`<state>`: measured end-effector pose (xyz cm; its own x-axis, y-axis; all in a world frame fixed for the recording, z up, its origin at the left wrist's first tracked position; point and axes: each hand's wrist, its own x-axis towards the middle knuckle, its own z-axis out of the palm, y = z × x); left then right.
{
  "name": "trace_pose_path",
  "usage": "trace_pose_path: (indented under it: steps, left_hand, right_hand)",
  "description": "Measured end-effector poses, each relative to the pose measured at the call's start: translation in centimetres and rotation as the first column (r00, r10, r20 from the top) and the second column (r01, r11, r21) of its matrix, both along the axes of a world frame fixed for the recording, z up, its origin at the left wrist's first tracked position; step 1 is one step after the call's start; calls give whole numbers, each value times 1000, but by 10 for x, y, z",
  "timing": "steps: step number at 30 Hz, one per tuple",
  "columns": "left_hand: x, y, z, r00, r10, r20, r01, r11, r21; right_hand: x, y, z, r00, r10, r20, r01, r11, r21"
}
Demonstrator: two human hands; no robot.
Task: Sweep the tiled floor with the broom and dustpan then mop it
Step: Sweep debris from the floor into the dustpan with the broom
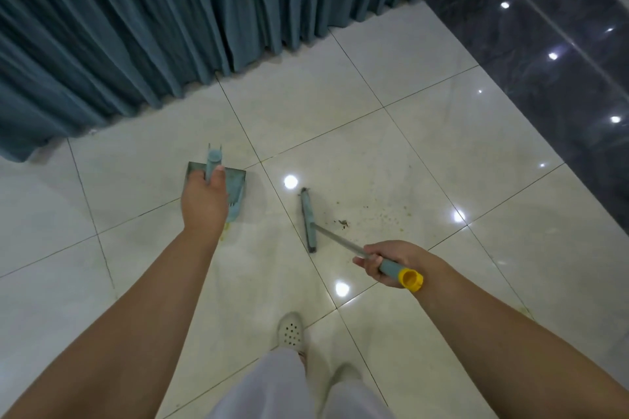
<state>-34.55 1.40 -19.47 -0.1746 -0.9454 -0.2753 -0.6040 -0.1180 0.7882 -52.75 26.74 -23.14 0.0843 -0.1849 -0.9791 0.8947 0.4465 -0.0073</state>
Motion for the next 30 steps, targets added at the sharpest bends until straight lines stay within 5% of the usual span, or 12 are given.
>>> trace_pose_path:
  steps: [6, 17, 30]
  left_hand:
    - [17, -5, 2, 1000, 16, -18, -16, 1000, -3]
    - [69, 16, 2, 988, 155, 16, -155, 988, 15]
    - [56, 91, 8, 960, 243, 140, -242, 970, -23]
  right_hand:
    - [45, -8, 6, 969, 208, 137, -210, 978, 4]
    - [128, -28, -30, 773, 590, 233, -588, 804, -87]
    - [21, 18, -36, 942, 308, 135, -308, 951, -22]
